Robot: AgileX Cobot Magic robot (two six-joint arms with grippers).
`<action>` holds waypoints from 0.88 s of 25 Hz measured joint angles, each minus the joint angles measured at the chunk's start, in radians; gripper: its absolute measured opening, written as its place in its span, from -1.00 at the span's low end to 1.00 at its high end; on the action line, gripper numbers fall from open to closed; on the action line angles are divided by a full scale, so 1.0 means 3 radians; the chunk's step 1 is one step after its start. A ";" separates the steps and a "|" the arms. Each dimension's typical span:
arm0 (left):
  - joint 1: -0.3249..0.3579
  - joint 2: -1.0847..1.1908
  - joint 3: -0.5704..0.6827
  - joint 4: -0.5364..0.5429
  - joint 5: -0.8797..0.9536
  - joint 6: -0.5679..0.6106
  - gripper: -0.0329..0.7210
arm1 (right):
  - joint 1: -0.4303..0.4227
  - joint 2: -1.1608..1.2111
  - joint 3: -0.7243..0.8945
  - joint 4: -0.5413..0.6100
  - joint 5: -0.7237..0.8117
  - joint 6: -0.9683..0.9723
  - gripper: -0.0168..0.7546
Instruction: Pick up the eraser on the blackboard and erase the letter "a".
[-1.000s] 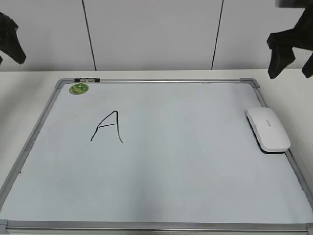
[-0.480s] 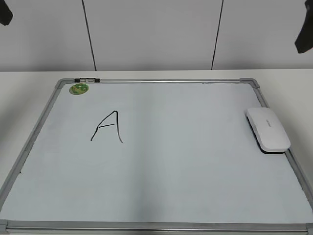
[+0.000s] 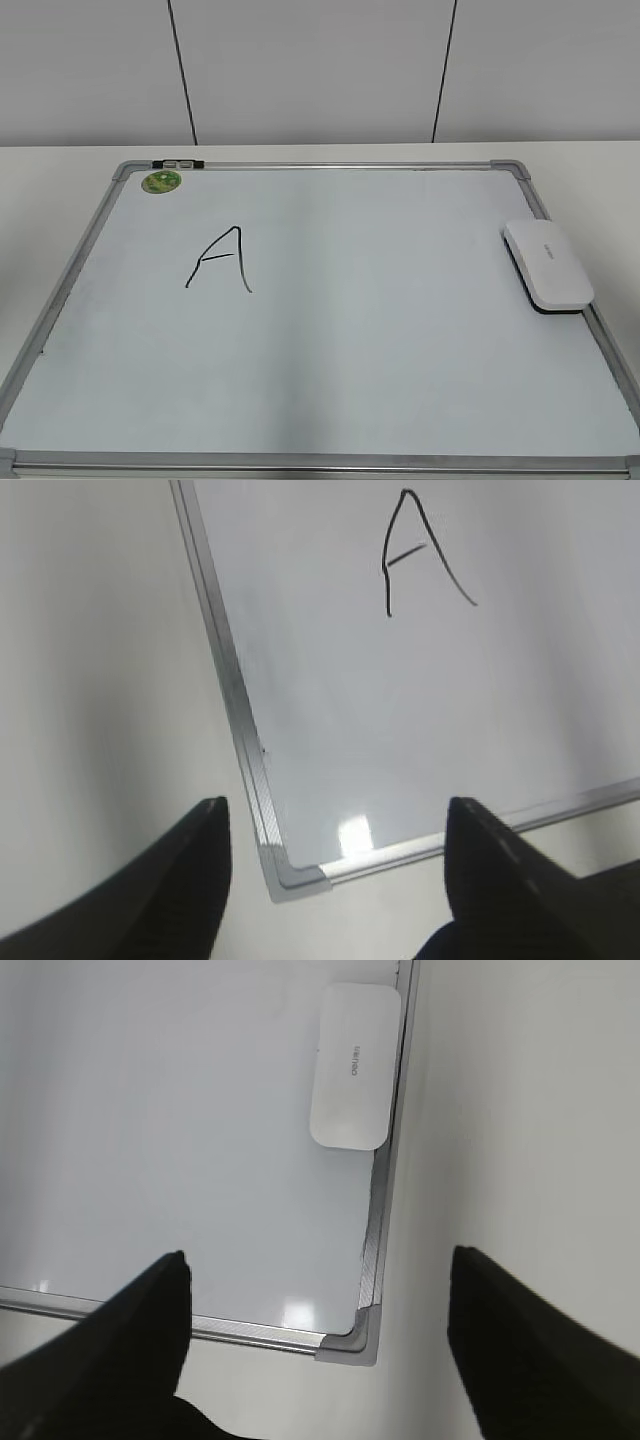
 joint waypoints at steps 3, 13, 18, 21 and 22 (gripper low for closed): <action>0.0000 -0.0346 0.0330 0.0008 0.0000 0.0000 0.40 | 0.0000 -0.0259 0.0097 0.0000 0.0006 0.0000 0.58; 0.0000 -0.1645 0.1213 0.0008 0.0006 -0.0005 0.35 | 0.0000 -0.1175 0.0478 0.0000 0.0032 0.0000 0.58; 0.0000 -0.2337 0.1650 0.0010 0.0027 -0.0005 0.34 | 0.0000 -0.1705 0.0851 0.0019 0.0032 0.0000 0.58; 0.0000 -0.2706 0.1896 0.0023 0.0039 -0.0005 0.33 | 0.0000 -0.2062 0.1166 0.0019 0.0042 0.0000 0.58; 0.0000 -0.2820 0.1978 0.0025 0.0039 -0.0005 0.33 | 0.0006 -0.2192 0.1284 0.0006 0.0042 0.0000 0.58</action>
